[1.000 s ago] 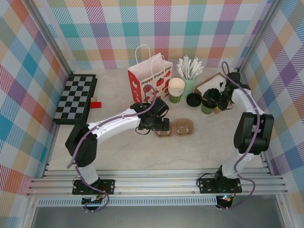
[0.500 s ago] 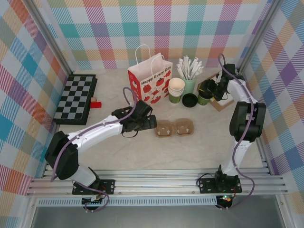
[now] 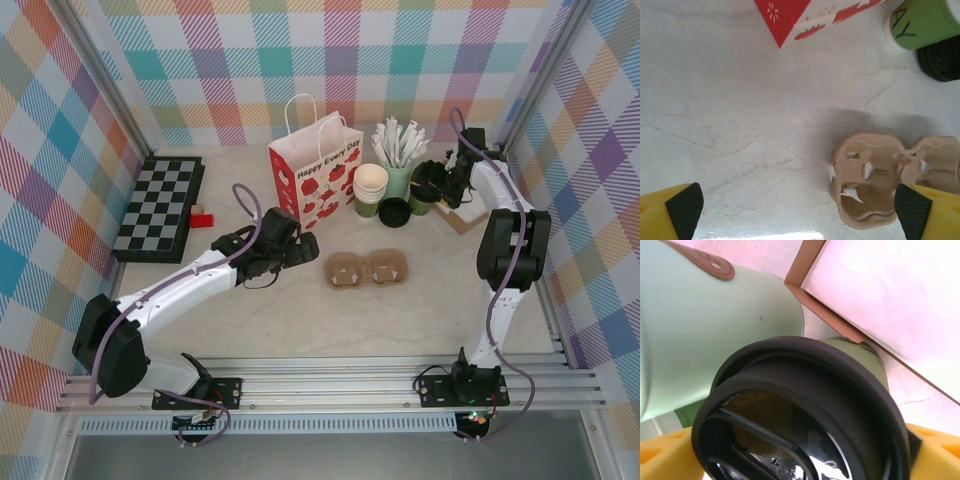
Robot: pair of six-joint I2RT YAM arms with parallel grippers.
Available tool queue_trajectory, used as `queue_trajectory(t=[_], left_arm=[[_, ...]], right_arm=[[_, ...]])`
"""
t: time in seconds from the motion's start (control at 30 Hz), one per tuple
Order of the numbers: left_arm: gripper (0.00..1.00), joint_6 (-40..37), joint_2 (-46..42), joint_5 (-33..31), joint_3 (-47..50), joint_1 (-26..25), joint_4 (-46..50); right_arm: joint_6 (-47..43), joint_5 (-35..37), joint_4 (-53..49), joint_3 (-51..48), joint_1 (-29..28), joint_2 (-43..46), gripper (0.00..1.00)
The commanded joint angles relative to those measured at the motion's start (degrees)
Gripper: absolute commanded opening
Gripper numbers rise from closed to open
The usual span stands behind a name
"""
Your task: Pack the takeout coffee
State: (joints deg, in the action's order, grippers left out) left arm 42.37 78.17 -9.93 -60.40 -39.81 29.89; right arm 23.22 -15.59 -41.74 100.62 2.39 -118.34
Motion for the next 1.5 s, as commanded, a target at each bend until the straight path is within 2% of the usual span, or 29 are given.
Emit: queue_trajectory(t=[0.0,0.2,0.37,0.57,0.77,0.93,1.07,1.17,1.27,1.33,1.4,1.47], left_arm=[[1.00,-1.56,-3.15,-0.13,0.02,1.32,0.43],[1.00,-1.32,-5.45,-0.65,-0.54,3.87,3.00],[1.00,0.05,-5.72,2.67,-4.03,8.85,5.30],[1.00,-0.17,2.01,5.36,-18.04,13.41,8.90],[0.97,2.31,15.97,2.29,-36.56,15.32,15.62],[0.86,6.52,29.03,-4.06,-55.31,15.55,27.61],[0.78,6.70,34.95,-2.11,-63.54,15.48,31.01],[0.65,6.52,36.26,0.02,-64.75,15.51,30.70],[0.50,5.23,35.94,0.74,-64.64,15.47,30.61],[0.37,3.74,35.23,0.90,-64.60,15.47,30.50],[0.22,2.61,34.39,0.35,-64.14,15.47,30.08],[0.15,2.05,33.85,-0.76,-64.05,15.47,30.76]], right_arm=[[-1.28,0.49,-3.06,1.69,-0.10,3.05,0.96],[-2.48,1.51,-4.68,1.31,-0.11,5.64,1.00],[-1.96,4.20,-2.18,-4.29,-0.11,13.73,1.00],[-0.55,6.29,2.69,-18.46,-1.25,31.36,1.00],[2.79,11.05,6.48,-34.59,-1.49,49.17,1.00],[1.21,12.82,6.78,-41.51,-1.51,59.29,1.00],[0.98,12.23,6.77,-44.86,-1.50,63.14,1.00],[-0.46,8.94,7.20,-46.39,-1.51,63.82,1.00],[-1.78,1.97,8.30,-47.50,-1.80,63.19,1.00],[-1.54,-0.79,8.56,-47.87,-2.92,62.30,1.00],[-1.34,-0.31,8.72,-48.28,-4.87,61.46,1.00],[-1.49,1.22,9.19,-48.34,-7.24,60.33,1.00]])
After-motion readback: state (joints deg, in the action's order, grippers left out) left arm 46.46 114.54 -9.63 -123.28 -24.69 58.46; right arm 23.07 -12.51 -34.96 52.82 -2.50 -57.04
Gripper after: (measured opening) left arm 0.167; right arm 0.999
